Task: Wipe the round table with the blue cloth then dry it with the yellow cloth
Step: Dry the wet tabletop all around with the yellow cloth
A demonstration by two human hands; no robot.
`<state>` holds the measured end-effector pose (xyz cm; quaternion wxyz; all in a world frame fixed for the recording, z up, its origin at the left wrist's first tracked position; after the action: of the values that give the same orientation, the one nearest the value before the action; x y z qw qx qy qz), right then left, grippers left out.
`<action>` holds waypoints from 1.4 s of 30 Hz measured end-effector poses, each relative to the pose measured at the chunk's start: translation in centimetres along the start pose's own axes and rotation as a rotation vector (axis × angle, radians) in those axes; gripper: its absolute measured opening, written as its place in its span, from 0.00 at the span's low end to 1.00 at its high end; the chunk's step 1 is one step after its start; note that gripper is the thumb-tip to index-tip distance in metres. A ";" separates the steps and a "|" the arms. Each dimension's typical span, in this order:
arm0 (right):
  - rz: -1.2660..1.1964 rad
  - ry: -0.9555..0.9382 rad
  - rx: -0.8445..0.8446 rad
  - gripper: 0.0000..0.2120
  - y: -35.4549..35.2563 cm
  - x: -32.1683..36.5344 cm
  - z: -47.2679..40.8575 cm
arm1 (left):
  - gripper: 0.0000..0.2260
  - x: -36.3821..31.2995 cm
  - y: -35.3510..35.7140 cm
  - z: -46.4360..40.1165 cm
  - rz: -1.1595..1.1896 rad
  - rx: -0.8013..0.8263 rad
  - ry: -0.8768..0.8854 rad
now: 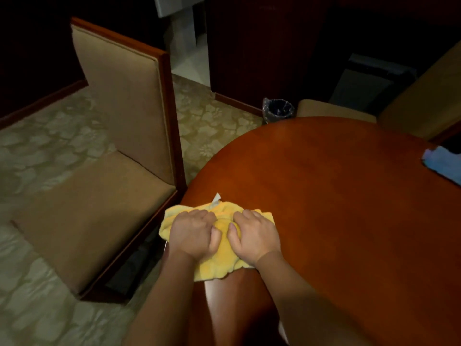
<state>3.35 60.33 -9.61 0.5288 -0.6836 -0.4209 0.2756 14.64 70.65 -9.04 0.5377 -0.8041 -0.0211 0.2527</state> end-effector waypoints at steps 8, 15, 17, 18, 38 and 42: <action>0.013 0.085 -0.023 0.15 2.2 -1.7 -7.0 | 0.11 3.5 1.1 -7.5 0.078 -0.029 0.028; 0.018 0.111 0.053 0.21 1.9 -1.7 -7.1 | 0.12 3.5 1.0 -8.1 0.051 -0.031 0.073; 0.013 0.111 0.085 0.25 1.4 -1.5 -6.7 | 0.12 3.1 0.8 -7.7 0.032 -0.026 0.065; 0.014 0.106 0.100 0.27 1.1 -1.4 -6.4 | 0.12 2.9 0.6 -7.3 0.019 -0.012 0.060; -0.060 0.056 0.219 0.15 -4.3 0.8 8.2 | 0.11 -4.0 -1.0 6.3 0.018 0.203 0.009; -0.049 0.004 0.110 0.12 -2.7 0.3 7.2 | 0.11 -3.7 -0.9 5.7 0.049 0.154 0.032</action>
<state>-3.17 64.37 -9.12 0.5730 -0.6434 -0.4207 0.2841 9.15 74.77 -8.46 0.5917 -0.7647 0.0268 0.2536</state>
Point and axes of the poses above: each hand's wrist, its own z-axis away from the middle knuckle, its own y-axis out of the palm, x = y × z, the point moved 1 cm from there along -z, towards the middle knuckle, and after that the axes turned 13 degrees about z, right-handed, at the moved point
